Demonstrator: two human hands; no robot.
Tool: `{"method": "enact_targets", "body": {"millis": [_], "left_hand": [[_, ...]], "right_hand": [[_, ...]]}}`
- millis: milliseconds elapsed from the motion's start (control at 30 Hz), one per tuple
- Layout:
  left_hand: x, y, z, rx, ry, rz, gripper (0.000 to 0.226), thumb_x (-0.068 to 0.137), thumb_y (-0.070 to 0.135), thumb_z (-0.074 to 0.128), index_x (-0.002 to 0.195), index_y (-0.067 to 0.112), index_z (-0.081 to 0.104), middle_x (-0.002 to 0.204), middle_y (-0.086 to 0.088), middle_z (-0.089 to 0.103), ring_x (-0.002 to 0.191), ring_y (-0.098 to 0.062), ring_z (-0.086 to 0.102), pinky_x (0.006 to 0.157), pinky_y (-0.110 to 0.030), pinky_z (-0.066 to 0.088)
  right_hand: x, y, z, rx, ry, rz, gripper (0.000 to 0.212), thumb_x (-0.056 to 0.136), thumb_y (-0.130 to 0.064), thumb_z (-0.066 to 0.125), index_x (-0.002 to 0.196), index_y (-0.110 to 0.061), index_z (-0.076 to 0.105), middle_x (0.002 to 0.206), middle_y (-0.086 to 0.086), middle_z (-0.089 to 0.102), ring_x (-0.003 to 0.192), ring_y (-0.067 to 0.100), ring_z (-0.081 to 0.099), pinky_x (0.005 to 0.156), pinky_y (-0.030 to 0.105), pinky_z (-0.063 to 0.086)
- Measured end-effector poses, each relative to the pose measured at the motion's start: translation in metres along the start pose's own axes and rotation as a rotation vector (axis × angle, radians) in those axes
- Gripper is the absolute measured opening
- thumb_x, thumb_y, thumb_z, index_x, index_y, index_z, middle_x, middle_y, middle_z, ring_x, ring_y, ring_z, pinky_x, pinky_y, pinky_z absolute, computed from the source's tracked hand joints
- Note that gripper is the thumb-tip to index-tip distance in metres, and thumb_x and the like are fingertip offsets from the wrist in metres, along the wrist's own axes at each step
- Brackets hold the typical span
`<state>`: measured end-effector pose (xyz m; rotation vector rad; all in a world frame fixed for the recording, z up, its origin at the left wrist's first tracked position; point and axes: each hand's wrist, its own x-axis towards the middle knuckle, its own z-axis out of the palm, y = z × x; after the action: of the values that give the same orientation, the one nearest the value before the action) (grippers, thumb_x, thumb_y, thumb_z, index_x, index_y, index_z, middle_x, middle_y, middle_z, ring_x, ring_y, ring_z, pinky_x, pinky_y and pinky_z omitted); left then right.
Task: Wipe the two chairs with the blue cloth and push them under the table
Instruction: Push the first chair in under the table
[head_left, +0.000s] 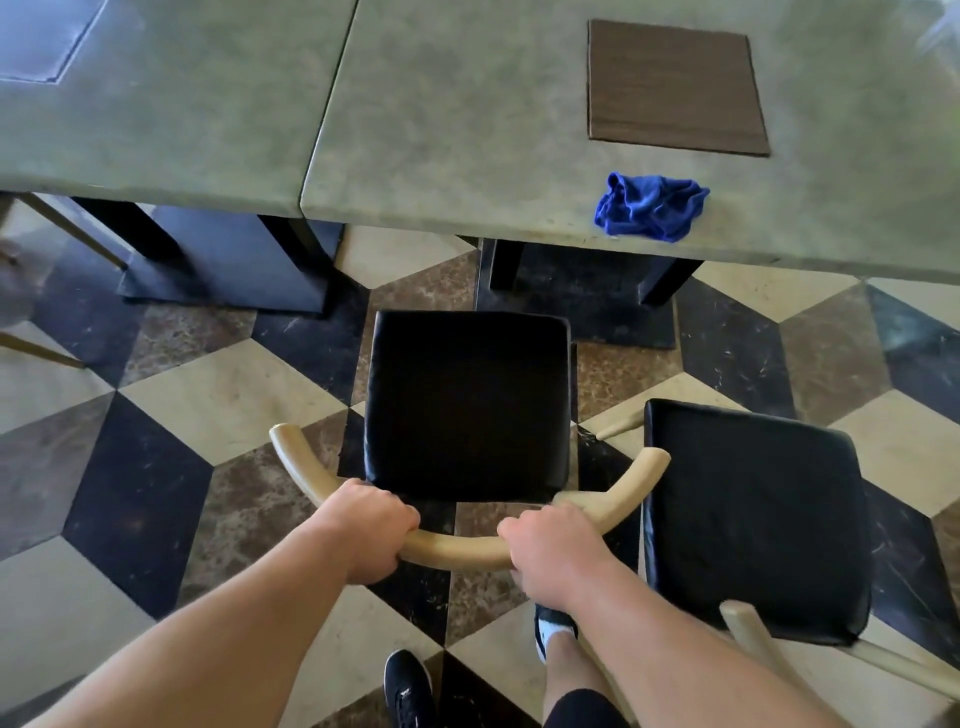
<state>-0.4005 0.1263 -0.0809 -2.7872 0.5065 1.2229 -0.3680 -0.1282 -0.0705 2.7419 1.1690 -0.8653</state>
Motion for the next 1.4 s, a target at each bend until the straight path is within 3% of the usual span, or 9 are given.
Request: {"method": "enact_targets", "body": {"millis": [333, 433, 633, 833, 1100, 1400], "left_hand": [[-0.068, 0.016, 0.072, 0.018, 0.014, 0.035, 0.019, 0.088, 0.034, 0.059, 0.106, 0.037, 0.066, 0.096, 0.011, 0.068, 0.091, -0.017, 0.065, 0.090, -0.041, 0.049], [-0.070, 0.012, 0.075, 0.024, 0.029, 0.034, 0.019, 0.089, 0.035, 0.061, 0.106, 0.038, 0.065, 0.092, 0.013, 0.064, 0.086, -0.016, 0.062, 0.085, -0.039, 0.047], [-0.035, -0.002, 0.046, 0.011, 0.042, 0.013, 0.021, 0.089, 0.037, 0.066, 0.109, 0.042, 0.067, 0.088, 0.015, 0.063, 0.082, -0.011, 0.062, 0.080, -0.037, 0.050], [0.011, -0.029, 0.012, -0.024, 0.088, -0.037, 0.022, 0.085, 0.037, 0.074, 0.105, 0.045, 0.068, 0.083, 0.015, 0.064, 0.075, -0.006, 0.061, 0.077, -0.032, 0.056], [0.057, -0.045, -0.032, -0.036, 0.107, -0.077, 0.023, 0.080, 0.036, 0.072, 0.099, 0.047, 0.064, 0.079, 0.016, 0.063, 0.069, -0.008, 0.059, 0.056, -0.026, 0.038], [0.064, -0.052, -0.051, -0.026, 0.079, -0.097, 0.022, 0.080, 0.037, 0.071, 0.093, 0.049, 0.058, 0.078, 0.016, 0.063, 0.069, -0.007, 0.059, 0.062, -0.028, 0.041]], "right_hand": [[-0.047, -0.081, 0.055, -0.008, -0.006, 0.031, 0.017, 0.088, -0.036, 0.070, 0.097, -0.027, 0.058, 0.082, -0.003, 0.063, 0.071, 0.023, 0.062, 0.067, 0.041, 0.050], [-0.044, -0.086, 0.061, -0.023, 0.015, 0.037, 0.020, 0.084, -0.038, 0.070, 0.088, -0.030, 0.052, 0.074, -0.005, 0.057, 0.065, 0.022, 0.057, 0.061, 0.039, 0.044], [-0.013, -0.057, 0.047, -0.013, 0.054, 0.066, 0.029, 0.083, -0.043, 0.072, 0.084, -0.035, 0.045, 0.071, -0.010, 0.052, 0.064, 0.019, 0.055, 0.061, 0.037, 0.040], [0.027, -0.014, 0.020, 0.008, 0.098, 0.056, 0.018, 0.086, -0.040, 0.069, 0.089, -0.034, 0.052, 0.069, -0.012, 0.047, 0.060, 0.013, 0.051, 0.059, 0.034, 0.041], [0.066, 0.041, -0.012, -0.024, 0.079, 0.048, 0.016, 0.088, -0.040, 0.069, 0.093, -0.033, 0.056, 0.074, -0.011, 0.054, 0.064, 0.013, 0.055, 0.061, 0.036, 0.044], [0.078, 0.052, -0.023, -0.019, 0.058, 0.045, 0.018, 0.088, -0.037, 0.070, 0.089, -0.034, 0.052, 0.074, -0.010, 0.055, 0.062, 0.010, 0.052, 0.060, 0.035, 0.046]]}}
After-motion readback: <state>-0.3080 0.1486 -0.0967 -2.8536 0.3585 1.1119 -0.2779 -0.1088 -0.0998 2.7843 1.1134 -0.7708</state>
